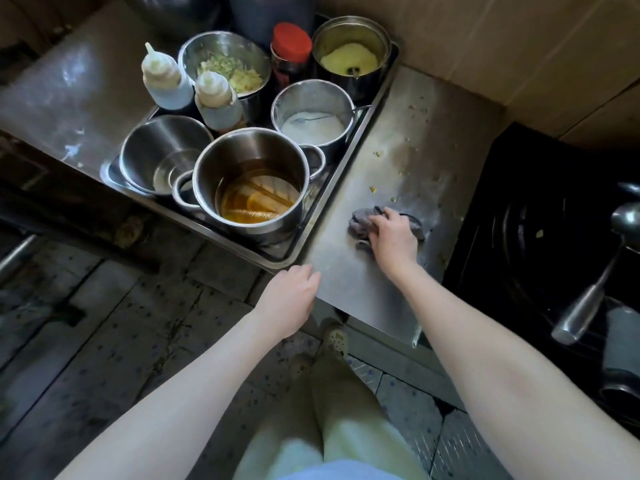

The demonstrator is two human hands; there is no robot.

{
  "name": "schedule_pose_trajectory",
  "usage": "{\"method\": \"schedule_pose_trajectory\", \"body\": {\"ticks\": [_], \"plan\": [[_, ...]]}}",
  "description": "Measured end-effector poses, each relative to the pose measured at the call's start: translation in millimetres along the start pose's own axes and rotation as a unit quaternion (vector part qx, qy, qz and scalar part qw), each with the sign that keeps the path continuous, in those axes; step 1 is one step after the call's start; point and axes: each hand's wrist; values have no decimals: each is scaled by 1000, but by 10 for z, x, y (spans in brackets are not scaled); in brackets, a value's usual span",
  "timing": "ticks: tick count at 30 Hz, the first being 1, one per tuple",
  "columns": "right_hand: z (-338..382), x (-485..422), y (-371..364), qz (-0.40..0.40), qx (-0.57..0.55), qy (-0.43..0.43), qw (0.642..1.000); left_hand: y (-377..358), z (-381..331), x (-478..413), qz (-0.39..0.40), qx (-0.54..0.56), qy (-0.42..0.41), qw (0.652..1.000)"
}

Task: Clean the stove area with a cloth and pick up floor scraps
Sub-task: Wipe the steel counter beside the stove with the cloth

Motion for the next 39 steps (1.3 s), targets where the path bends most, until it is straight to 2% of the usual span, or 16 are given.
{"method": "schedule_pose_trajectory", "body": {"ticks": [4,6,9,16,26,31,39], "plan": [[-162,-329,84,-36,-23,-102,994,-20,-16,-7,9,-14,0,1000],[-219,-367,98,-29,-35,-115,992,-19,-20,2,9,-9,0,1000],[-202,-176,59,-13,-50,-79,996,-24,-13,30,10,3,6,1000],[145,809,-94,44,-59,86,994,-4,75,247,18,-14,20,1000],[384,848,-149,66,-16,87,994,-4,217,522,8,-12,49,999],[228,641,-89,47,-37,52,997,0,131,515,0,6,44,999],[-289,550,105,-12,-15,-74,997,7,-53,278,-12,8,6,1000]]}}
Point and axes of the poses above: each hand's wrist, its own x-axis away from the middle knuckle, its own y-axis out of the back of the hand, z = x × y, and after that the axes turned 6 degrees about -z, right-handed
